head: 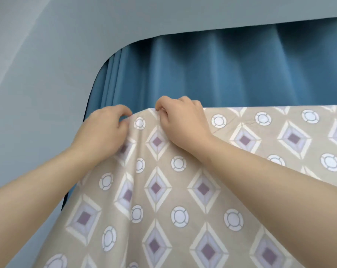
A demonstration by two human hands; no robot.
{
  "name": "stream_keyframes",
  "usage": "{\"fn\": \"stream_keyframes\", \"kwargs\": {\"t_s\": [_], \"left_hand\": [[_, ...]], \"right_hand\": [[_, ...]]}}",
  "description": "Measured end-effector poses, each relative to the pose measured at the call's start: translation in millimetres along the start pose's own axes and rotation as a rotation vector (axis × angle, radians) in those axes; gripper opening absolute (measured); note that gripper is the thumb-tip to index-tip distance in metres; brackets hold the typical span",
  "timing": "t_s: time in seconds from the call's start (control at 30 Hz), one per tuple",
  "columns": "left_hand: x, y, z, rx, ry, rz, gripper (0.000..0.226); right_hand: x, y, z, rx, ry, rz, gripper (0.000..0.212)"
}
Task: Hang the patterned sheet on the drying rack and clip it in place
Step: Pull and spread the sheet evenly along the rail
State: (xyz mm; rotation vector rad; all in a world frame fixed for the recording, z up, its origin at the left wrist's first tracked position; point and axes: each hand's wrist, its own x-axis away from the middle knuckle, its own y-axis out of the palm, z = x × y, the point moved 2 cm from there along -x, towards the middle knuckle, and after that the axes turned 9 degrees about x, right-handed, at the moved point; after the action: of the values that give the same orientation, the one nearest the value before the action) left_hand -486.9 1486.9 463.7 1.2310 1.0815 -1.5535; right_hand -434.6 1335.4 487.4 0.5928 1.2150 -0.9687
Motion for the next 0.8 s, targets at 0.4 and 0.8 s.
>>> {"fn": "stream_keyframes", "kwargs": {"t_s": [0.4, 0.8], "left_hand": [[138, 58, 57, 0.156, 0.247, -0.004, 0.028], [371, 140, 105, 0.455, 0.018, -0.63, 0.031]], "right_hand": [[149, -18, 34, -0.17, 0.184, 0.032, 0.026], [441, -34, 40, -0.043, 0.606, -0.418, 0.032]]}}
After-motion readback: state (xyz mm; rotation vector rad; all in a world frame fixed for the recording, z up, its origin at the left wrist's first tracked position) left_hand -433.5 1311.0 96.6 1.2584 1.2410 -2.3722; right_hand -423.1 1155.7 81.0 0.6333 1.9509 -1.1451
